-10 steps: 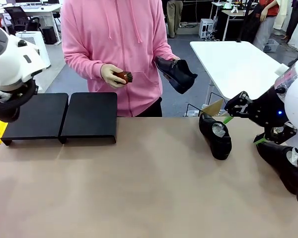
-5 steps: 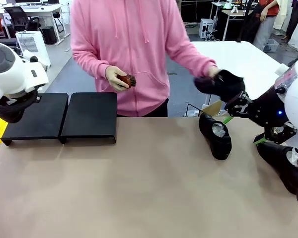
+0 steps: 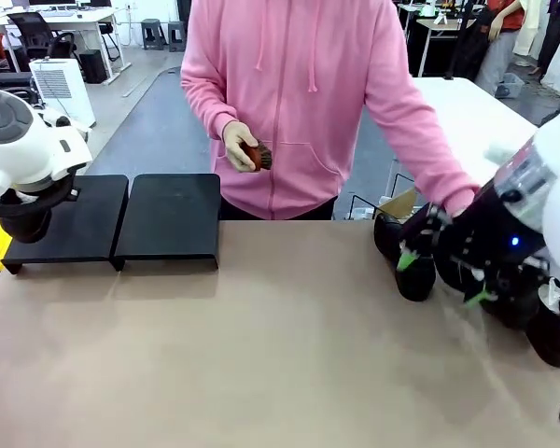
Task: Organize the shoes by placing them on the stand.
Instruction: Place the Shoe from the middle of the table onto the Shoes Stand.
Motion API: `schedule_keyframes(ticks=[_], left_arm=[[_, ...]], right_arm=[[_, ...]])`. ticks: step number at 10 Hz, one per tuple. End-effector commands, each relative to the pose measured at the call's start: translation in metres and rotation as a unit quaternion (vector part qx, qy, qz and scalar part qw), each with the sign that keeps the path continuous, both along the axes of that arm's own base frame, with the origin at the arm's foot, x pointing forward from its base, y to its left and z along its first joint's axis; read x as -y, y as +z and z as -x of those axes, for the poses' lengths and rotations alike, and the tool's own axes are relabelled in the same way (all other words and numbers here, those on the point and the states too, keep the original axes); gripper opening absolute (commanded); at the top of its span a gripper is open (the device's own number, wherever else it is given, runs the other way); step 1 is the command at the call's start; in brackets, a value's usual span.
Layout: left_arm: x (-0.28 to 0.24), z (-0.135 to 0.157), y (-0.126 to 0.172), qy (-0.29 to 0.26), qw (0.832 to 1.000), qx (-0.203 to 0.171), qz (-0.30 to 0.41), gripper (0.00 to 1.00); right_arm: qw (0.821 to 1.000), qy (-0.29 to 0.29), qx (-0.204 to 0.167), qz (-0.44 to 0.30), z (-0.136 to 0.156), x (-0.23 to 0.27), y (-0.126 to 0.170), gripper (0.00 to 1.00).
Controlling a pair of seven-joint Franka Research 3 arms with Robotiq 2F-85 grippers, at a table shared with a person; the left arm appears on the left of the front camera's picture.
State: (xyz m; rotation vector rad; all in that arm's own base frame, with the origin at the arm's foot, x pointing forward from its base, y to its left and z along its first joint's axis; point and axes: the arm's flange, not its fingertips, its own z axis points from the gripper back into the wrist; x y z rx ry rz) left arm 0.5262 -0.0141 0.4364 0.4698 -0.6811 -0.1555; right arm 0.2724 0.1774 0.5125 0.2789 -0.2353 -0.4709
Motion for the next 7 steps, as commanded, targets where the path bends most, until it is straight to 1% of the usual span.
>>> schedule_keyframes(ticks=[1,3,4,5,7], left_arm=[[-0.002,-0.003,0.001,0.005,1.000,0.019,-0.007,0.00],[-0.002,-0.005,-0.004,0.003,1.000,0.016,-0.006,0.00],[-0.004,-0.008,-0.009,0.006,1.000,0.018,0.002,0.00],[-0.007,-0.011,-0.015,0.005,1.000,0.026,0.014,0.00],[-0.009,-0.013,-0.025,0.005,0.999,0.024,0.028,0.00]], right_arm=[[0.998,0.053,-0.042,-0.014,0.031,-0.006,-0.019,1.00],[0.994,0.078,-0.073,-0.007,0.034,-0.018,-0.038,1.00],[0.998,0.046,-0.046,-0.004,0.026,-0.024,-0.008,1.00],[0.998,0.046,-0.046,-0.004,0.026,-0.024,-0.008,1.00],[0.998,0.046,-0.046,-0.004,0.026,-0.024,-0.008,1.00]])
